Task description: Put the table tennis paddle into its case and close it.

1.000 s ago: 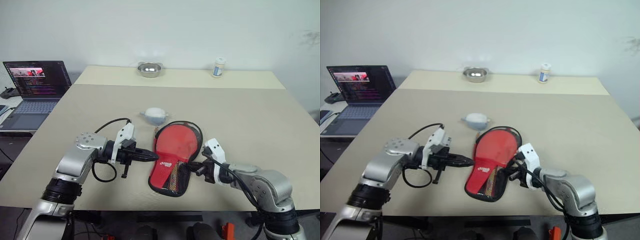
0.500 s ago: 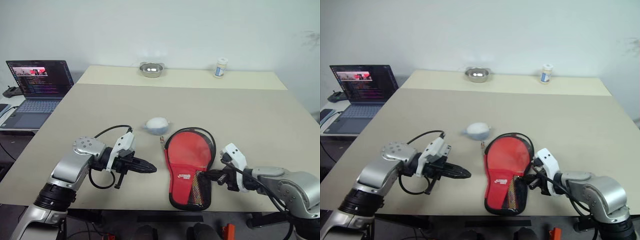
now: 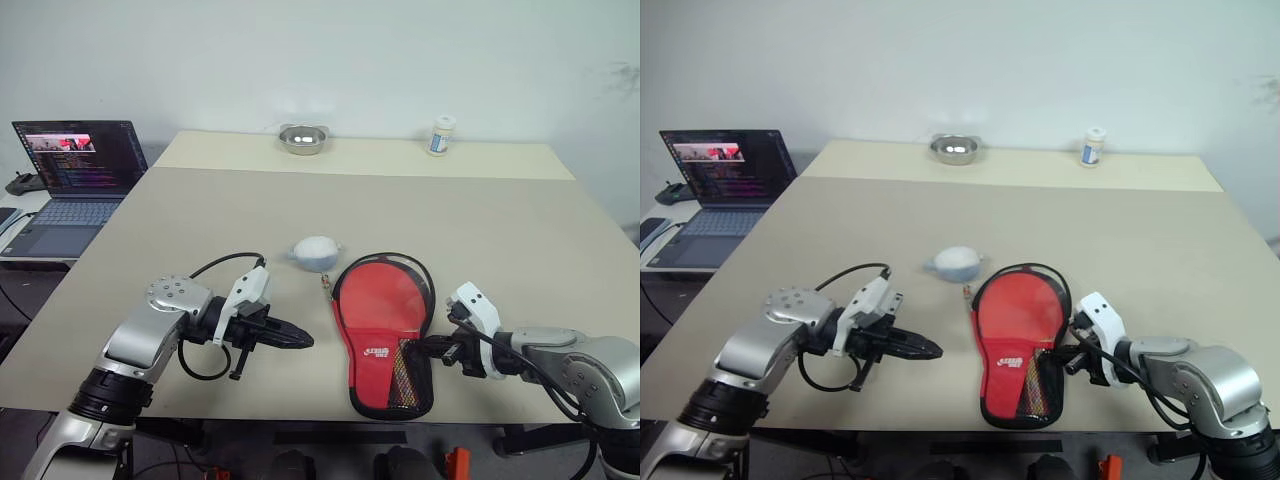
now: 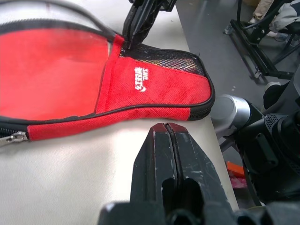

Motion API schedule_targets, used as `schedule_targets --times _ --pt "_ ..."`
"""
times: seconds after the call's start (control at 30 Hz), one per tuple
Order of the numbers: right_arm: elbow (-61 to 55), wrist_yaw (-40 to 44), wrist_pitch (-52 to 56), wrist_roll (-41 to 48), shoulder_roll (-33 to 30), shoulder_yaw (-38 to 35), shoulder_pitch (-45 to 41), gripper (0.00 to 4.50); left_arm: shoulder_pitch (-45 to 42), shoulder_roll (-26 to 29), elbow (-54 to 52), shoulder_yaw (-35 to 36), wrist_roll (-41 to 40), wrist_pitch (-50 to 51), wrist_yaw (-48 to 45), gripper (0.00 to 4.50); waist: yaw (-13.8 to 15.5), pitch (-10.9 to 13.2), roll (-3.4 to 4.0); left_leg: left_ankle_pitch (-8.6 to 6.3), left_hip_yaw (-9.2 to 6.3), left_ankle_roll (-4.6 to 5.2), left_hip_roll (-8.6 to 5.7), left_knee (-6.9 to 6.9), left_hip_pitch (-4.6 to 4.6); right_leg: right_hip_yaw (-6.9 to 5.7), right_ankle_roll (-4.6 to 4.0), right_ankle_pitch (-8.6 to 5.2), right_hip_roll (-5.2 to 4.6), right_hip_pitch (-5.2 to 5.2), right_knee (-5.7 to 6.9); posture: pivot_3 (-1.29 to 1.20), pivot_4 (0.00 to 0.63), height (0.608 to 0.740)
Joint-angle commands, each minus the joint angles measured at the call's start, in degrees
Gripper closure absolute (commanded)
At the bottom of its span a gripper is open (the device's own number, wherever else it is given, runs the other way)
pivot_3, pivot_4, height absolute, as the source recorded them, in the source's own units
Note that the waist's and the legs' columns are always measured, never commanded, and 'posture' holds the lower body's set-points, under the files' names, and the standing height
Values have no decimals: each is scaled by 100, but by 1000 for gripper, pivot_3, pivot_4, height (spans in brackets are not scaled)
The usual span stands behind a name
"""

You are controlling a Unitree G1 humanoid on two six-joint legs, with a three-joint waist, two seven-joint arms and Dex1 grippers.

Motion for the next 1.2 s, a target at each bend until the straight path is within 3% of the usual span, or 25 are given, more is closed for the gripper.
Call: schedule_targets --times 0.03,0.17,0.3,0.4,0.47,0.77,0.9,1.1,1.2 --pt "-240 24 -23 104 -168 -217 56 2775 -26 -18 -67 -10 -42 -116 -38 4500 2 0 0 0 0 0 0 0 0 0 0 0 0 0 0 0 150 740" --pt "-539 299 -372 -25 -798 -23 217 1473 -2 -56 -34 -21 -20 -147 27 4500 12 0 0 0 1 0 0 0 0 0 0 0 -1 0 -1 0 150 740" --pt "-858 906 -857 164 -1507 -289 182 98 -10 -103 67 30 26 -186 171 4500 36 2 4 0 1 0 0 1 0 1 2 -1 1 0 0 0 150 740" --pt "-870 1289 -1285 506 -1524 -654 -169 45 -53 -165 155 148 33 -61 467 4500 28 2 3 0 1 0 5 1 2 2 25 -15 5 0 -2 0 150 740" --pt "-764 1166 -1591 612 -1064 -588 -526 45 -105 -187 227 210 22 70 684 4500 13 2 1 0 1 0 8 1 7 4 26 -15 10 2 -1 0 150 740" --pt "852 252 -2893 -1004 769 1470 -1158 45 -328 -48 374 298 -10 343 942 4500 9 -1 -4 0 6 0 4 4 1 7 -1 0 7 -2 4 0 150 740" --pt "1480 222 -3340 -1520 1021 1869 -1079 0 -526 -192 386 462 -110 613 1272 3611 50 -1 -4 0 3 0 0 6 -3 2 -1 1 5 -3 4 0 150 740" --pt "1621 321 -3496 -1869 1044 2053 -839 0 -846 -378 502 632 -94 711 1676 1534 83 -1 -4 0 2 -1 2 6 -2 1 -1 1 6 -4 8 0 150 740" --pt "1571 373 -3467 -1923 1018 2045 -779 0 -1344 -540 1117 580 255 307 1990 388 100 -2 -5 1 -1 -1 2 10 3 -1 -1 1 7 1 12 0 150 740"
